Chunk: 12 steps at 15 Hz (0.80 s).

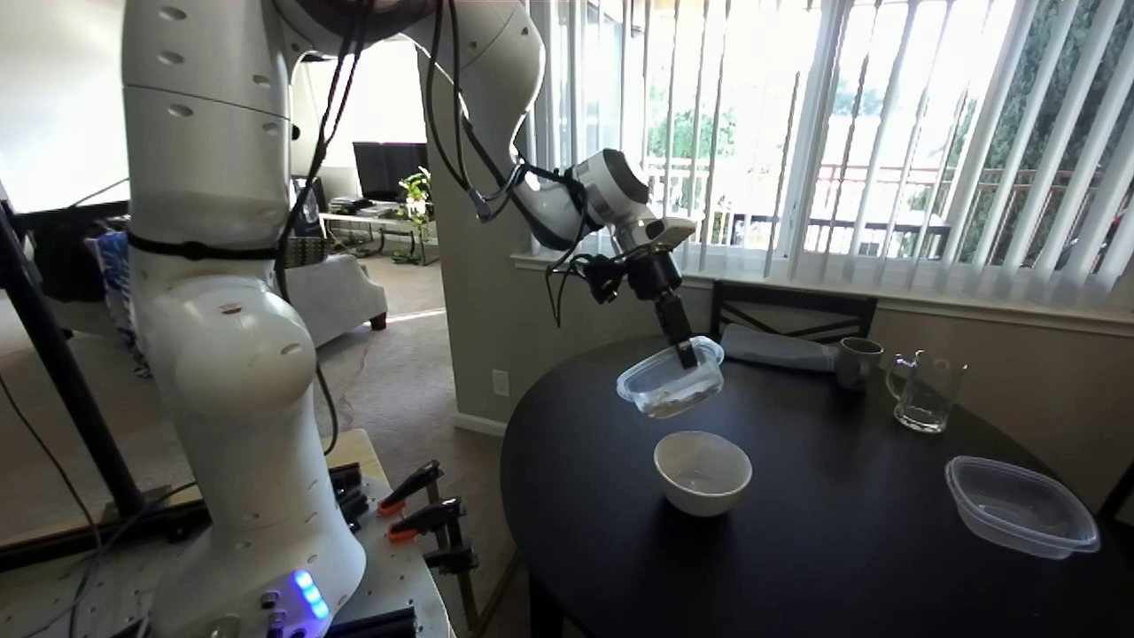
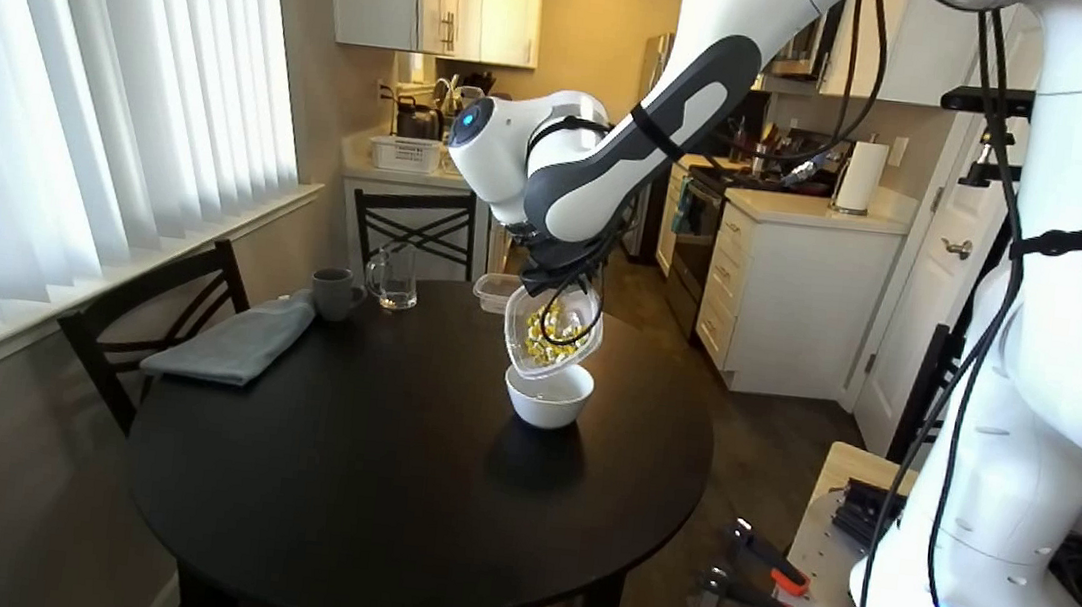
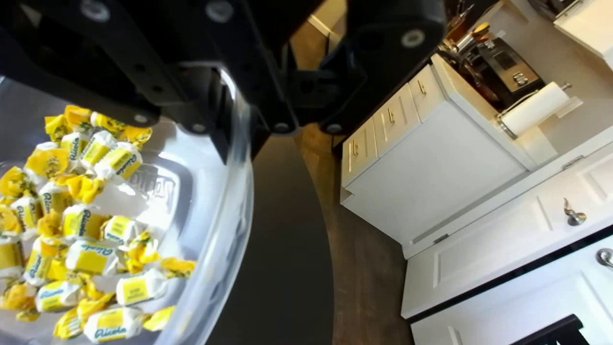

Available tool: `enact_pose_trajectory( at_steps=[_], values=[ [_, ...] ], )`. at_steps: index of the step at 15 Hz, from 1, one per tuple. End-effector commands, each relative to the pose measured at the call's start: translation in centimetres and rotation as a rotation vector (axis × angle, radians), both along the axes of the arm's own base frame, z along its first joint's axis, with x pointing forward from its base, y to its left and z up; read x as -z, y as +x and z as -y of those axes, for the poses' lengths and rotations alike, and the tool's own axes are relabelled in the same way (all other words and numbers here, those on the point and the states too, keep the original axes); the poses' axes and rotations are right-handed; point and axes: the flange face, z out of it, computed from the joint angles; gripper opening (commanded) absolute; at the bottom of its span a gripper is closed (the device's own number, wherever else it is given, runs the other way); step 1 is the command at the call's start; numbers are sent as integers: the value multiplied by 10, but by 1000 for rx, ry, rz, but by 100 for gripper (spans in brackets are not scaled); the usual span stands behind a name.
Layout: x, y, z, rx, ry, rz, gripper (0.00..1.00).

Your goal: Pour the contents from the left bowl to the right bowl

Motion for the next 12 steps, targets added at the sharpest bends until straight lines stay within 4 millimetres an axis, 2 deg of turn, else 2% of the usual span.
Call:
enact_pose_trajectory(
  at_steps=[1, 6, 12],
  values=[
    [-2, 14, 12, 65, 0, 17, 4],
    [4, 29, 60, 157, 21, 28, 4],
    [11, 23, 107, 239, -44, 25, 4]
  ],
)
